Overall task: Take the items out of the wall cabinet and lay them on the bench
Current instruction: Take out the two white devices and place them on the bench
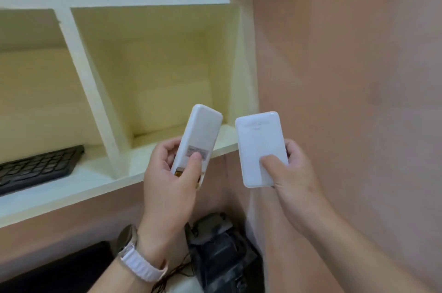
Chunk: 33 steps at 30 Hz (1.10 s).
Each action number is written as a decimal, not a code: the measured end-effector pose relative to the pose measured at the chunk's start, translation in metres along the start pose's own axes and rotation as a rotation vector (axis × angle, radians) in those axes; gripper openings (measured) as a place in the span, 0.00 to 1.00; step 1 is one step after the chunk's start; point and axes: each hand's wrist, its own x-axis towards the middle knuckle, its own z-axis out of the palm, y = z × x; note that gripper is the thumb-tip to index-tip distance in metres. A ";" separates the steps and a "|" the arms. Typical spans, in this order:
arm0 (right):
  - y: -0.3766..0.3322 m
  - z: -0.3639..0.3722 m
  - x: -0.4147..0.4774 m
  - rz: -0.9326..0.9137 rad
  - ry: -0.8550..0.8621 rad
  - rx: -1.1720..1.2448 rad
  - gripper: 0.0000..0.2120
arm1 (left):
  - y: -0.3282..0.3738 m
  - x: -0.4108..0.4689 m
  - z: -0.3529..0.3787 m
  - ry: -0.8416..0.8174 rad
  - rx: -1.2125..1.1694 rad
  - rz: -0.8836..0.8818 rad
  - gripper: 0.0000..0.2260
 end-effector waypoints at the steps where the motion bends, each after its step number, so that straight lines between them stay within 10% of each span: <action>1: 0.004 0.001 -0.008 0.024 0.028 -0.001 0.12 | -0.006 -0.004 -0.001 -0.036 -0.038 -0.039 0.12; 17: 0.039 -0.006 -0.187 0.378 0.556 -0.144 0.16 | -0.086 -0.119 -0.006 -0.610 -0.507 -0.592 0.08; 33: -0.052 -0.059 -0.380 0.278 1.061 -0.257 0.15 | 0.032 -0.269 -0.006 -1.107 -0.718 -0.728 0.08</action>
